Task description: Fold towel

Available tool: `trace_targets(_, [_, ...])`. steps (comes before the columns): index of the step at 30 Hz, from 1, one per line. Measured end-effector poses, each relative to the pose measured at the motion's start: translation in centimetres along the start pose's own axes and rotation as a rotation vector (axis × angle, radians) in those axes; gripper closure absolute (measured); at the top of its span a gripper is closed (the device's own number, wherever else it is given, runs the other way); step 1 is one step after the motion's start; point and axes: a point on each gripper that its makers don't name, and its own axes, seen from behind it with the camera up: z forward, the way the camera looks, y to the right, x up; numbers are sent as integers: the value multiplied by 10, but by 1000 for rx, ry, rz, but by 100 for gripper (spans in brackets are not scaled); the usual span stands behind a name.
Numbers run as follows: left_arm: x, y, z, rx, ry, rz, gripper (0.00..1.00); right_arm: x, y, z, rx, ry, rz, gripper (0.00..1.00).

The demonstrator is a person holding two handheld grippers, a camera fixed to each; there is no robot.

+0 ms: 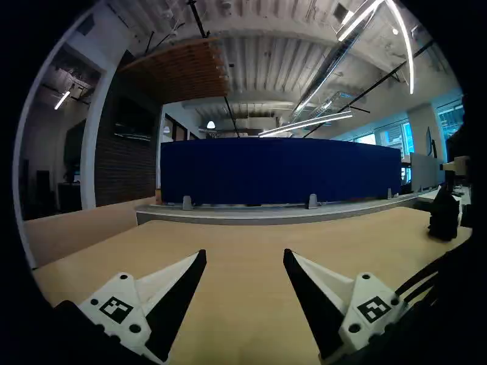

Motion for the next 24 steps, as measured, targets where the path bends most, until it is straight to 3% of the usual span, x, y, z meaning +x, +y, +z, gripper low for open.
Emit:
trace_targets(12, [0,0,0,0,0,0,6,-49,5,-1,8,13,85,3])
trace_targets(24, [1,0,0,0,0,0,6,-85,-1,-1,23,11,65,3])
